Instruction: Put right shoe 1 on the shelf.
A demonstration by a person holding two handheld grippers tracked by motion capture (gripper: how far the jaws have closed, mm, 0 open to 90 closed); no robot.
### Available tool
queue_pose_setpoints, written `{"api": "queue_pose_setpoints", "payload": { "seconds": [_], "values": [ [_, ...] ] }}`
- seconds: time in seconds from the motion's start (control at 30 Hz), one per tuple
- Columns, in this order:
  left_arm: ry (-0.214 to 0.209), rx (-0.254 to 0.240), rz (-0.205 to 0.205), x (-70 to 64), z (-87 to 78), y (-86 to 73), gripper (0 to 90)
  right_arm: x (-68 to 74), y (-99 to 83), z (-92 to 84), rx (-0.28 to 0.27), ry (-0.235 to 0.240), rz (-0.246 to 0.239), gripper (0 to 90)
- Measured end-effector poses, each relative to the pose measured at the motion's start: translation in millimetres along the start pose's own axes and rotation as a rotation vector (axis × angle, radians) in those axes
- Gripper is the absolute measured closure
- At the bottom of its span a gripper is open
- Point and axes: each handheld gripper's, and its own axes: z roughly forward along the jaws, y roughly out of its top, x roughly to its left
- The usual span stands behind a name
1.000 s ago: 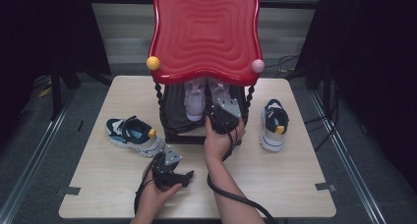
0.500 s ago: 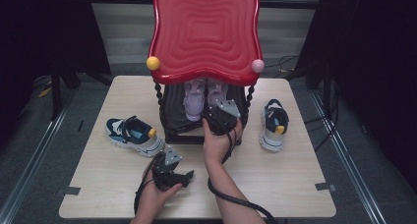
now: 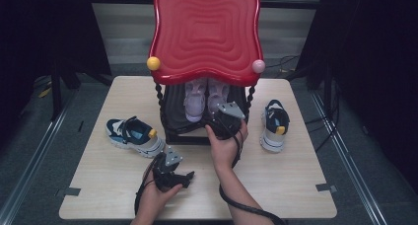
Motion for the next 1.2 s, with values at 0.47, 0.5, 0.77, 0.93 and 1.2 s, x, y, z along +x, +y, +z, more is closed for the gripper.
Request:
{"api": "queue_pose_setpoints", "payload": {
  "seconds": [0.47, 0.5, 0.77, 0.93, 1.2],
  "values": [
    [0.003, 0.002, 0.005, 0.4, 0.0, 0.3, 15.3, -7.0, -8.1, -11.4, 0.035, 0.075, -0.069, 20.8],
    [0.003, 0.002, 0.005, 0.4, 0.0, 0.3, 15.3, -7.5, -8.8, -11.3, 0.04, 0.077, -0.074, 21.0],
    [0.003, 0.001, 0.003, 0.3, 0.2, 0.4, 15.3, -11.2, -9.5, -11.9, 0.034, 0.101, -0.073, 36.7],
    [0.002, 0.002, 0.003, 0.4, 0.2, 0.5, 15.3, -14.7, -9.2, -11.6, 0.027, 0.115, -0.046, 38.5],
    [0.003, -0.001, 0.0, 0.4, 0.7, 0.8, 15.3, -18.8, -7.3, -7.8, 0.013, 0.141, 0.011, 41.3]
  ]
}}
